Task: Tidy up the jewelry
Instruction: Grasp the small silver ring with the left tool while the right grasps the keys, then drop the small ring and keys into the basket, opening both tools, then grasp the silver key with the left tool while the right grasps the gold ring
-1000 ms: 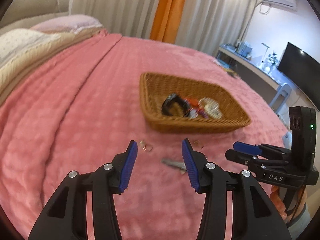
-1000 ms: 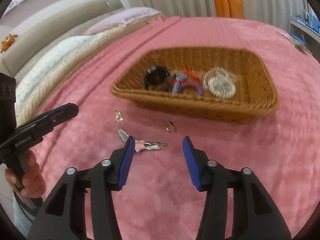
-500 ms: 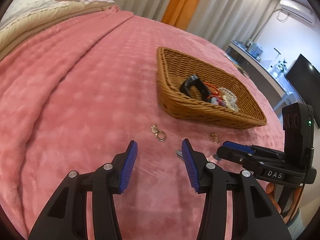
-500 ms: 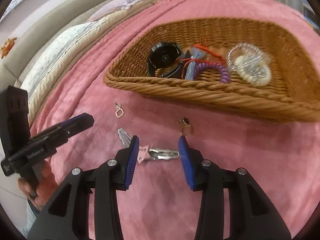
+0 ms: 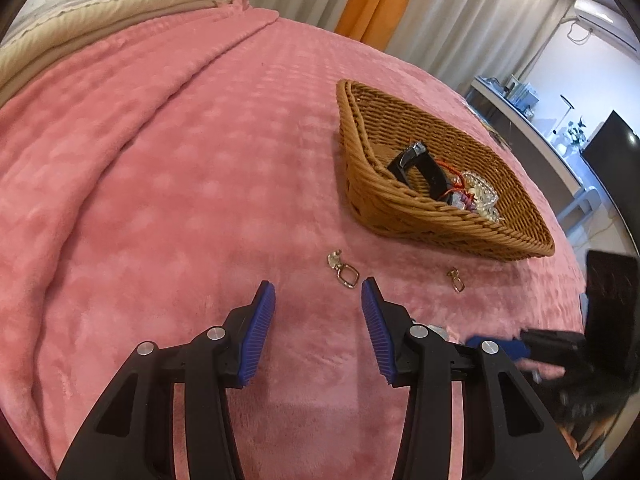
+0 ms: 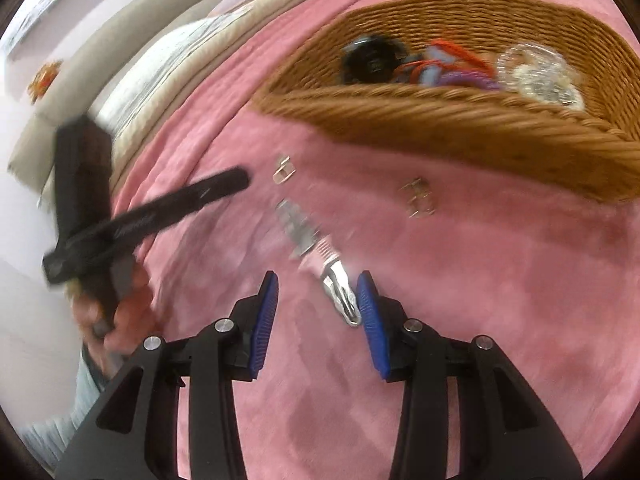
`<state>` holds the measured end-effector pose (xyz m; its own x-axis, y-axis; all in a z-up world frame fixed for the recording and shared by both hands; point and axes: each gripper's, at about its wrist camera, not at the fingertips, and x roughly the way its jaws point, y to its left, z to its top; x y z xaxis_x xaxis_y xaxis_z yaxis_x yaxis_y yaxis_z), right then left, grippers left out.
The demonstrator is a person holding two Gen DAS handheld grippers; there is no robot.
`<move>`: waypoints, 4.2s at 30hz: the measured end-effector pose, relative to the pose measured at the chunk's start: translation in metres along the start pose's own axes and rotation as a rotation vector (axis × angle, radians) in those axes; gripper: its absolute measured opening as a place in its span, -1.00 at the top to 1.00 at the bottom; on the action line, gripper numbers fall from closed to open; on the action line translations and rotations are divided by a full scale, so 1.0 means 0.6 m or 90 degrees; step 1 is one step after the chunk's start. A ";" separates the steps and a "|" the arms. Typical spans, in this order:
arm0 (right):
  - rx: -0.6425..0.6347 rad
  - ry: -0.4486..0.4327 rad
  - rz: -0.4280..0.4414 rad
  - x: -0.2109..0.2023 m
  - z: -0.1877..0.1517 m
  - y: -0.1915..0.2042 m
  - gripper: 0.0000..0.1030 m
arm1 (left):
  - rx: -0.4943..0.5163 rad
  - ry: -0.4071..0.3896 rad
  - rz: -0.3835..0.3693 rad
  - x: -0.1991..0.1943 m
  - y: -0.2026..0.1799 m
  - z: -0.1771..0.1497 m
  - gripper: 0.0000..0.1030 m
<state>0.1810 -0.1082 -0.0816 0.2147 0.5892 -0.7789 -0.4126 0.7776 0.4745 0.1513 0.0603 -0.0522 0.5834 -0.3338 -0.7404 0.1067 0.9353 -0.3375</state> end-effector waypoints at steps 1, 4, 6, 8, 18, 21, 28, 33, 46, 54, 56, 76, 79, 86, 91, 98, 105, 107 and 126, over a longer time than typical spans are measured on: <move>-0.016 -0.003 -0.022 0.000 -0.003 0.010 0.26 | -0.004 0.002 -0.004 0.002 0.003 -0.001 0.17; -0.041 -0.021 -0.096 0.000 -0.004 0.026 0.27 | -0.006 0.004 -0.016 0.000 0.010 -0.006 0.17; -0.052 -0.030 -0.134 0.004 -0.006 0.029 0.27 | 0.005 0.005 -0.021 -0.002 0.012 -0.013 0.17; -0.064 -0.039 -0.156 0.010 -0.008 0.034 0.27 | 0.016 0.007 -0.020 -0.003 0.010 -0.018 0.17; -0.102 -0.060 -0.233 0.009 -0.027 0.046 0.73 | 0.064 0.022 0.045 0.047 -0.033 0.024 0.24; -0.107 -0.064 -0.236 0.008 -0.033 0.051 0.77 | 0.071 0.018 0.059 0.058 -0.035 0.029 0.61; -0.095 -0.080 -0.221 -0.016 -0.049 0.047 0.77 | 0.036 0.009 -0.005 0.047 -0.012 0.026 0.85; -0.079 -0.108 -0.197 -0.060 -0.067 0.045 0.77 | 0.025 -0.012 -0.042 0.018 -0.013 0.016 0.86; -0.074 -0.263 -0.221 -0.238 0.001 0.065 0.77 | 0.110 -0.137 -0.110 -0.131 -0.129 0.059 0.86; -0.047 -0.294 -0.253 -0.251 0.098 -0.001 0.77 | 0.158 -0.181 -0.179 -0.121 -0.199 0.127 0.86; -0.038 -0.285 -0.253 -0.236 0.120 -0.032 0.77 | 0.157 -0.177 -0.174 -0.095 -0.208 0.141 0.86; 0.087 -0.213 -0.252 -0.123 0.156 -0.192 0.23 | 0.145 -0.089 -0.108 0.102 -0.196 0.158 0.44; 0.085 -0.237 -0.243 -0.142 0.146 -0.183 0.09 | 0.143 -0.111 -0.112 0.073 -0.194 0.155 0.27; 0.063 -0.293 -0.212 -0.212 0.108 -0.119 0.09 | 0.144 -0.153 -0.103 -0.029 -0.184 0.120 0.24; 0.021 -0.298 -0.204 -0.236 0.058 -0.049 0.09 | 0.141 -0.163 -0.070 -0.093 -0.169 0.071 0.24; -0.004 -0.244 -0.186 -0.194 -0.009 0.008 0.09 | 0.103 -0.131 -0.041 -0.107 -0.136 -0.005 0.21; 0.020 -0.187 -0.174 -0.117 -0.017 -0.017 0.20 | 0.086 -0.035 0.010 -0.026 -0.122 -0.049 0.21; 0.032 -0.175 -0.172 -0.097 -0.014 -0.033 0.28 | 0.078 -0.012 0.017 -0.004 -0.120 -0.055 0.21; -0.002 -0.115 -0.197 -0.039 0.011 -0.037 0.28 | 0.156 0.038 0.111 0.043 -0.153 -0.058 0.58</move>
<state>0.1908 -0.1377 -0.0709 0.4825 0.3557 -0.8004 -0.3062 0.9247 0.2264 0.1285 -0.0383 -0.0603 0.5628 -0.1652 -0.8099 0.2047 0.9772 -0.0571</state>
